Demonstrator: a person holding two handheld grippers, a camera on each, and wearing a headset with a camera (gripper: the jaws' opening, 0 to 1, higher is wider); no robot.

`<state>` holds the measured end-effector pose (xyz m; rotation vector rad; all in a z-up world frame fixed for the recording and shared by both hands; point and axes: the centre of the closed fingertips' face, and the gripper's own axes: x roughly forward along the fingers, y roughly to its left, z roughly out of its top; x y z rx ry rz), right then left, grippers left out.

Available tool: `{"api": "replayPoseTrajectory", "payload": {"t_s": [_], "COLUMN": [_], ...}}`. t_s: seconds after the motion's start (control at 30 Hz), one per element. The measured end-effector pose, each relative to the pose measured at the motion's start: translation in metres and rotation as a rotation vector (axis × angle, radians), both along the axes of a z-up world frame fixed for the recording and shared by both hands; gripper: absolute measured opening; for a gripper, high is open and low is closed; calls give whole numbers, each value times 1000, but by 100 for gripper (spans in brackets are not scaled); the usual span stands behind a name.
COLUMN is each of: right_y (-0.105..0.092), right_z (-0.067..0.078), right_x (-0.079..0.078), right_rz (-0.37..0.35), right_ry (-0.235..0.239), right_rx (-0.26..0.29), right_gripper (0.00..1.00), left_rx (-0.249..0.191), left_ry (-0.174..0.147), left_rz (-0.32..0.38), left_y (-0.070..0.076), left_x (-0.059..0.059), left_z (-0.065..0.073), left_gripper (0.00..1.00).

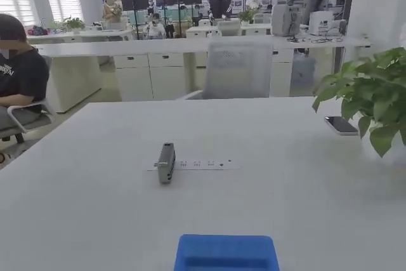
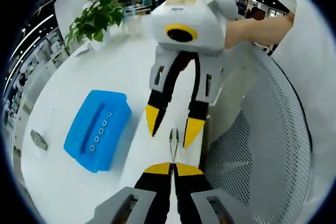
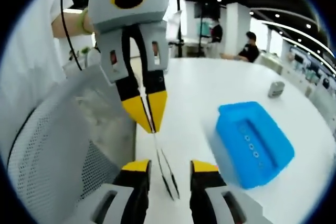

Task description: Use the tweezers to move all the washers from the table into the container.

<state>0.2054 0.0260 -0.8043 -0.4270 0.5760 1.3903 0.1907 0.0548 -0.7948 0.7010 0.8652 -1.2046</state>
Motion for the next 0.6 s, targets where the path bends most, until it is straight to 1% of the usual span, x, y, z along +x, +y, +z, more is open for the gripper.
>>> {"api": "replayPoseTrajectory", "payload": {"t_s": [0.1, 0.13, 0.17, 0.2, 0.23, 0.27, 0.3, 0.33, 0.4, 0.43, 0.53, 0.6], "right_y": [-15, -23, -28, -35, -39, -44, -46, -47, -46, -46, -50, -55], "right_z": [9, 14, 17, 23, 26, 33, 37, 42, 51, 56, 63, 66], "right_x": [8, 12, 13, 16, 18, 21, 23, 22, 22, 21, 21, 23], "right_rz": [-72, -115, -139, -176, -199, -237, -253, -275, -306, -319, -350, -380], "right_ry": [-22, -26, -24, -25, -32, -55, -66, -65, -64, -75, -106, -115], "right_rx": [25, 44, 56, 76, 88, 105, 120, 146, 185, 201, 206, 206], "right_gripper": [38, 40, 43, 45, 46, 48, 48, 49, 53, 54, 56, 57], "left_rx": [24, 30, 44, 50, 67, 83, 103, 116, 156, 179, 220, 244], "left_ry": [20, 26, 33, 35, 38, 42, 45, 48, 59, 57, 66, 72], "left_rz": [11, 12, 15, 15, 11, 9, 4, 1, -11, -20, -25, -31], "left_y": [4, 5, 7, 7, 9, 11, 12, 13, 16, 17, 19, 20], "left_x": [1, 1, 1, 1, 2, 2, 2, 3, 3, 5, 8, 9], "left_z": [-7, -9, -13, -14, -19, -21, -26, -29, -36, -40, -49, -54], "left_gripper": [0, 0, 0, 0, 0, 0, 0, 0, 0, 0, 0, 0]}}
